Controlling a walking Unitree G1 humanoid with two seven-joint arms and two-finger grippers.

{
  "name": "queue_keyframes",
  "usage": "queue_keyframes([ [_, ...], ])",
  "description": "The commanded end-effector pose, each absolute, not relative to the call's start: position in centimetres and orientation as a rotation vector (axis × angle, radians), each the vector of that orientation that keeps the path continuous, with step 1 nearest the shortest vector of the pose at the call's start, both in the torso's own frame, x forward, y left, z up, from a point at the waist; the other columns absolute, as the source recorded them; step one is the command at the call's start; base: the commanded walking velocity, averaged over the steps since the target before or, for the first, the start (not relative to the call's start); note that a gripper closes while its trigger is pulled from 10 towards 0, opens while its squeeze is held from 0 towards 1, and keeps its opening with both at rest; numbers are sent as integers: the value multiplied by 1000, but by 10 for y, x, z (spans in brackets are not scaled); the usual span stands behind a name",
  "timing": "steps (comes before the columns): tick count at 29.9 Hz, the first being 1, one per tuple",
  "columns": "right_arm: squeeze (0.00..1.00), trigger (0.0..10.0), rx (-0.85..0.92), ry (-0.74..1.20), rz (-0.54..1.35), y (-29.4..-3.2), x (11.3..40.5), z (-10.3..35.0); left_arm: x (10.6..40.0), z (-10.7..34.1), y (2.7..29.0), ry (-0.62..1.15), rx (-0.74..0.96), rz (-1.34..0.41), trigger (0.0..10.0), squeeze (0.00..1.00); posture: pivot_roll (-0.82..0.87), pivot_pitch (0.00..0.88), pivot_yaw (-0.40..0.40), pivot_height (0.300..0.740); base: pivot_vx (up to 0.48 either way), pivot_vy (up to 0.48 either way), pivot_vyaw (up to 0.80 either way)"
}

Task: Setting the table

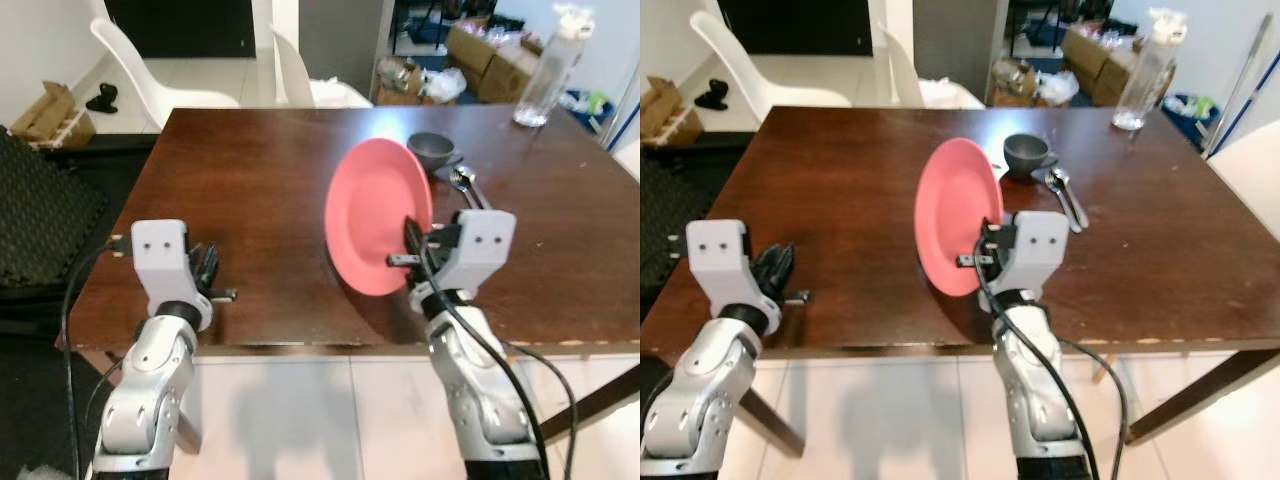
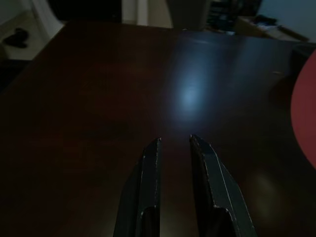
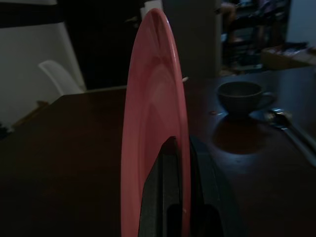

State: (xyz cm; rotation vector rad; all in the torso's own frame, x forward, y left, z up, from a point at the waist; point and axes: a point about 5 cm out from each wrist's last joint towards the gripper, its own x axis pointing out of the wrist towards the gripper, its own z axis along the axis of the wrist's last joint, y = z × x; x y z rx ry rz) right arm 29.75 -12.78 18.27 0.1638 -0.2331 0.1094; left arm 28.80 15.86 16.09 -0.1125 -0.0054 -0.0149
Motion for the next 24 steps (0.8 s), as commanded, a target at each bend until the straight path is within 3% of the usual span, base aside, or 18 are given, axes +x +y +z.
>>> queue_keyframes([
  [1,0,10000,162,-241,110,-125,297,184,288,159,160,3,-105,-10,10000,0,-80,20,42,740,0,0,0],
  [4,0,10000,165,-237,107,-126,297,183,288,159,159,5,-104,-12,10000,0,-81,20,41,740,0,0,0],
  [24,0,10000,179,-224,109,-127,299,183,289,153,155,29,-118,-38,10000,0,-87,9,40,740,0,0,-800],
])
